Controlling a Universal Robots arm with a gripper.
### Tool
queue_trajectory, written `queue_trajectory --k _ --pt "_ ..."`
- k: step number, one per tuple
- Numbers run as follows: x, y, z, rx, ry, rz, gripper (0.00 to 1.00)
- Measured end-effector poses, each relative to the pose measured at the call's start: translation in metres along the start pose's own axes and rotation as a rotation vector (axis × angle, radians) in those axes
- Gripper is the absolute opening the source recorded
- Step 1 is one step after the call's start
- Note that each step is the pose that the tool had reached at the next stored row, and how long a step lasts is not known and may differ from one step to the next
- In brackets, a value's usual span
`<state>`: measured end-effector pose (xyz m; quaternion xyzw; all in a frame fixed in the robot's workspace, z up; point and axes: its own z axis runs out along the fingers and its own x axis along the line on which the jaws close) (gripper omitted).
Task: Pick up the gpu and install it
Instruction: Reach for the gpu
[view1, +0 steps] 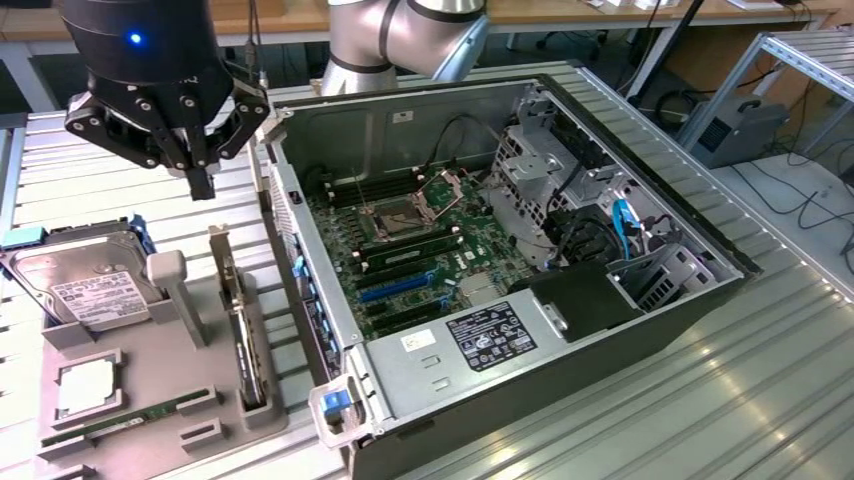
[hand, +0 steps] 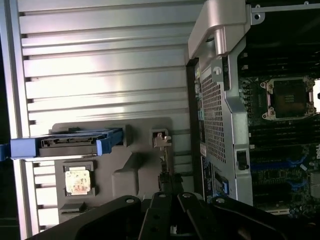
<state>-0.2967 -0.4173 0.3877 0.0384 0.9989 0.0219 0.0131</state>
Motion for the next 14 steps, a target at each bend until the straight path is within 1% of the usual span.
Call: queue_trajectory --k 2,4,6,10,12,14 --pt "-0.001 -0.0083 -0.0003 -0.0001 0.0000 0.000 0.11" --pt "-0.001 -0.0139 -0.0006 0.0000 0.0000 0.000 0.11" --pt "-0.001 -0.0167 -0.0007 0.0000 0.0000 0.000 0.11" --pt "-0.001 -0.0193 -0.0008 0.0000 0.0000 0.000 0.11" --pt "-0.001 -0.0273 -0.0012 -0.0001 0.0000 0.000 0.11" --pt "-0.002 -0.0320 -0.0014 -0.0001 0.0000 0.000 0.11"
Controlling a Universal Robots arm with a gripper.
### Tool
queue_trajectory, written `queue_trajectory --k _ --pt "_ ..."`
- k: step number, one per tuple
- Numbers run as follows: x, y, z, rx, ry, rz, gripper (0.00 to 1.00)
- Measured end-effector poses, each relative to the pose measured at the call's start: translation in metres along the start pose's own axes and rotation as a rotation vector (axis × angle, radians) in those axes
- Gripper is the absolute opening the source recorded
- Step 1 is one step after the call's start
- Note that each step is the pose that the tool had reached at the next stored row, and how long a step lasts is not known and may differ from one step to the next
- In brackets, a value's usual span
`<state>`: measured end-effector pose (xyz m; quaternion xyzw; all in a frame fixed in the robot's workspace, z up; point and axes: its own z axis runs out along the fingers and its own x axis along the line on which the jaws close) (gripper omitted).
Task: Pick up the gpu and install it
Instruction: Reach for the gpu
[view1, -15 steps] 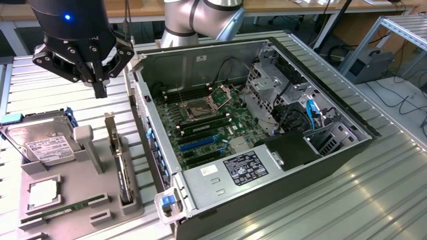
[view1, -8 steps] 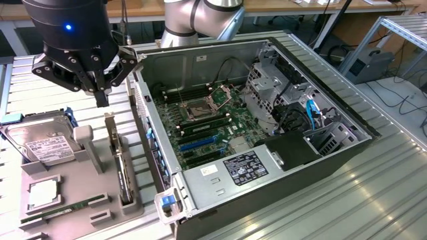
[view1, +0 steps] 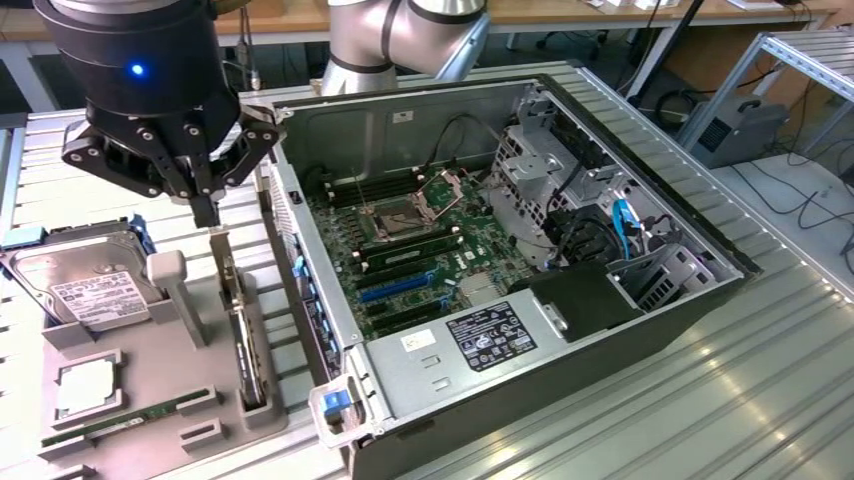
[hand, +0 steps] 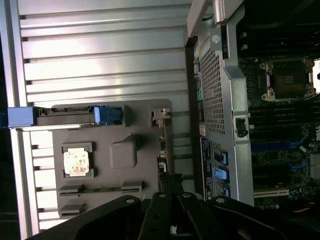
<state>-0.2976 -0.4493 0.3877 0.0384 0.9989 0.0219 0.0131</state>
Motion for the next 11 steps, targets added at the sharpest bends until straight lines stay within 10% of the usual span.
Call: queue_trajectory --k 11 --pt "-0.002 -0.0358 -0.0016 0.0001 0.0001 0.000 0.11"
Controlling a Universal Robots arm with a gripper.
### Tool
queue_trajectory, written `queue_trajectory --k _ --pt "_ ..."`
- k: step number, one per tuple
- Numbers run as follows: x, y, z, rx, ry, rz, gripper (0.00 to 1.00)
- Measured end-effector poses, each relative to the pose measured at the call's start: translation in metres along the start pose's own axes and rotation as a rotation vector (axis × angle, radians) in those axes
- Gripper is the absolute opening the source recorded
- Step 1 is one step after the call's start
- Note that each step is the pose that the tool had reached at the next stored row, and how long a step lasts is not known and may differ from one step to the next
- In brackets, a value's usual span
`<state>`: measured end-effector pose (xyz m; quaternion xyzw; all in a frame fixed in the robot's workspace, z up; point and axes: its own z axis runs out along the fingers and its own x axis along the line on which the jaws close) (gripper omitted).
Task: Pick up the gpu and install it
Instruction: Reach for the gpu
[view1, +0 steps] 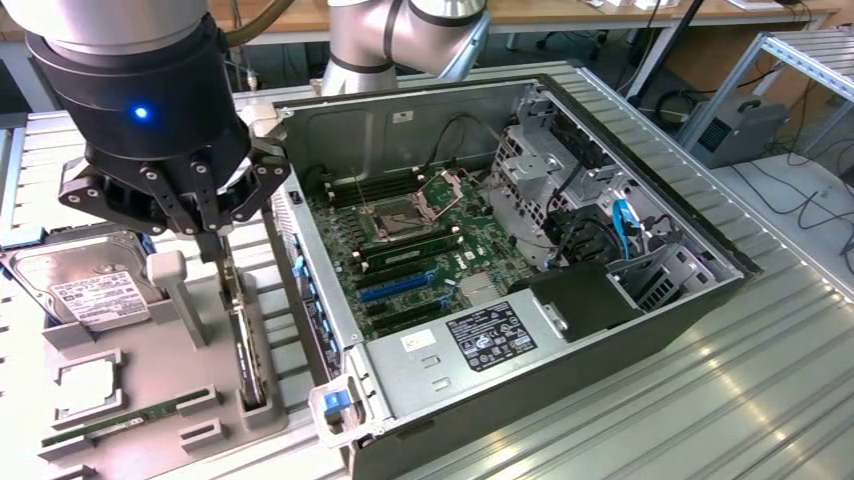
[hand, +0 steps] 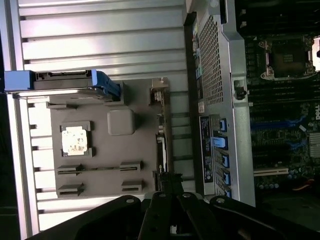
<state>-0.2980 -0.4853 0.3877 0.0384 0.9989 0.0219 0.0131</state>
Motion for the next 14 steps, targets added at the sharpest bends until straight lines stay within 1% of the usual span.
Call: queue_trajectory --k 14 --pt "0.0001 -0.0004 0.0045 0.0001 -0.0001 0.000 0.11"
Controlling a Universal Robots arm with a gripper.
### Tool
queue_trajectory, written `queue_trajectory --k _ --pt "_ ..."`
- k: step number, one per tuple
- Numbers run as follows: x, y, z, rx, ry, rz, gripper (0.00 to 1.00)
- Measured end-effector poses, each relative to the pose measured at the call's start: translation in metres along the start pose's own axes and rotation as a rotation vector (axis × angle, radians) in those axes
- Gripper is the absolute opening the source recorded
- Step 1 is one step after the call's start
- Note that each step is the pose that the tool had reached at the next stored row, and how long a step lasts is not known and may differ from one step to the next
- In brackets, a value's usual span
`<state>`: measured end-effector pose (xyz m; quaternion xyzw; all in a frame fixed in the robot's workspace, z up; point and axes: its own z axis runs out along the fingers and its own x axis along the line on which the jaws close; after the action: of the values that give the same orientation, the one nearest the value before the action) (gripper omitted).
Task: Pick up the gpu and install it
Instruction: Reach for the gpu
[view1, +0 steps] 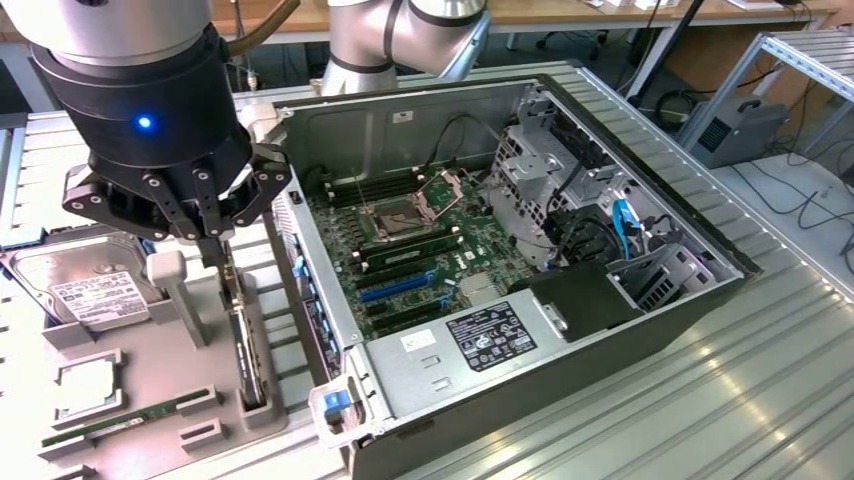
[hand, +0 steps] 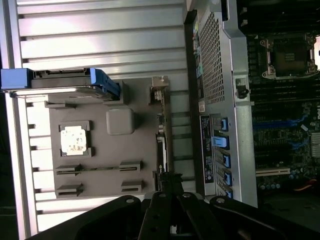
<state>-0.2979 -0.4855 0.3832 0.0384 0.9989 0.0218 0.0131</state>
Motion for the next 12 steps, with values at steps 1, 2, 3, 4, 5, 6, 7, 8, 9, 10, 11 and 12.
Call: queue_trajectory --k 1,2,3,4,5,6,7,8,9,10,11,12 --pt "0.0000 0.0000 0.0000 0.0000 0.0000 0.000 0.11" --pt "0.0000 0.0000 0.0000 -0.0001 0.0000 0.000 0.11" --pt "0.0000 0.0000 0.0000 0.0000 0.0000 0.000 0.11" --pt "0.0000 0.0000 0.0000 0.0000 0.0000 0.000 0.11" --pt "0.0000 0.0000 0.0000 0.0000 0.0000 0.000 0.11" --pt "0.0000 0.0000 0.0001 -0.0001 -0.0001 0.000 0.11" --pt "0.0000 0.0000 0.0000 -0.0001 -0.0001 0.000 0.11" --pt "0.0000 0.0000 0.0001 -0.0001 -0.0001 0.000 0.11" --pt "0.0000 0.0000 0.0000 0.0000 -0.0001 0.000 0.11" --pt "0.0000 0.0000 0.0000 -0.0001 0.0000 0.000 0.11" --pt "0.0000 0.0000 0.0000 -0.0001 0.0000 0.000 0.11" --pt "0.0000 0.0000 0.0004 -0.0001 -0.0001 0.000 0.11"
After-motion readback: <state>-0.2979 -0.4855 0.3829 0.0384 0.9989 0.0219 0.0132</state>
